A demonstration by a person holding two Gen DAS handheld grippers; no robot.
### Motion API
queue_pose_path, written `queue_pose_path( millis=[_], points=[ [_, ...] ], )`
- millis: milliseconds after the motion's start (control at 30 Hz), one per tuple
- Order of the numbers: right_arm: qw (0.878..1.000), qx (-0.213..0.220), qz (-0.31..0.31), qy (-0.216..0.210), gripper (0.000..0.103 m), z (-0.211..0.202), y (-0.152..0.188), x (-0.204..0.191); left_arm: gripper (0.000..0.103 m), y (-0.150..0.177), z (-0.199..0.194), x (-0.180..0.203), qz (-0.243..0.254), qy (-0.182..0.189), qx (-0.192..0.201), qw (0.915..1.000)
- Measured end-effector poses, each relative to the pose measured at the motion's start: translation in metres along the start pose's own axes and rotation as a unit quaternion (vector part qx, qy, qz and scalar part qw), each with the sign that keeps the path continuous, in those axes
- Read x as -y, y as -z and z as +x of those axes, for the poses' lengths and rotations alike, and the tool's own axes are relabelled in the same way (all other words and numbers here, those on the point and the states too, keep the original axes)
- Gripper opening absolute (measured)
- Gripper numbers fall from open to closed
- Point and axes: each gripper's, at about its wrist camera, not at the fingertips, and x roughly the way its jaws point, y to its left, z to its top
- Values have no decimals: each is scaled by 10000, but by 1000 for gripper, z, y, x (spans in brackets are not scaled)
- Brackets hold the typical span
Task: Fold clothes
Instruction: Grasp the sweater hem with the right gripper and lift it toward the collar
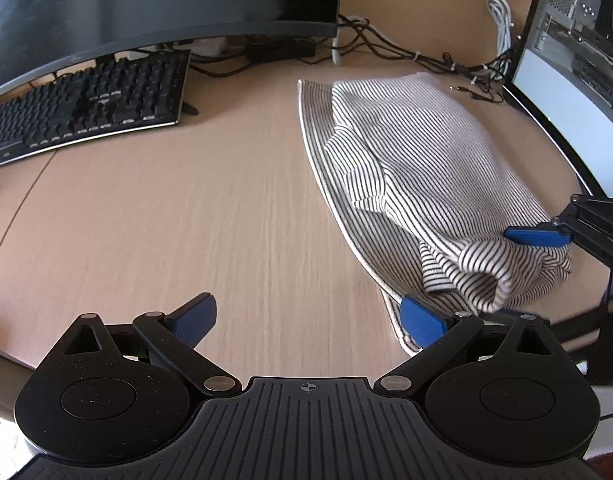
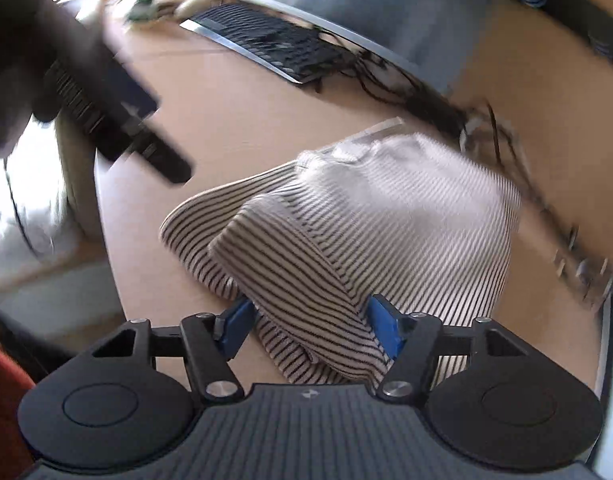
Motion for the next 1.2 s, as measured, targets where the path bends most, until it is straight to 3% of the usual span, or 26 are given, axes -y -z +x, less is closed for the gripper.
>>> queue_pose_path(
  millis=[100,300,433,600,767,867,1000,1200],
  points=[
    [9944,-84,979,-393,62,1,-4,27,101,0,0,3,173,43,-13,9998],
    [9643,-199,2432,-1027,62,6,-1,64,102,5,9,15,905,221,-101,9956],
    [9666,-130,2355,-1000,62,6,1,60,102,4,36,33,1355,48,-171,9906],
    [9731,-35,2141,-848,65,-4,2,56,102,-8,49,41,1345,-49,-37,9909],
    [9852,42,1646,-477,70,-9,5,46,102,-20,47,30,681,177,-77,9975],
    [9810,5,1867,-528,71,-5,5,50,102,-26,44,23,488,242,-67,9985],
    [9746,-45,2160,-595,72,1,5,55,102,-24,35,18,633,306,-13,9975],
    [9325,-113,3432,-1121,72,9,8,88,102,-7,9,14,1033,767,82,9917]
  ],
)
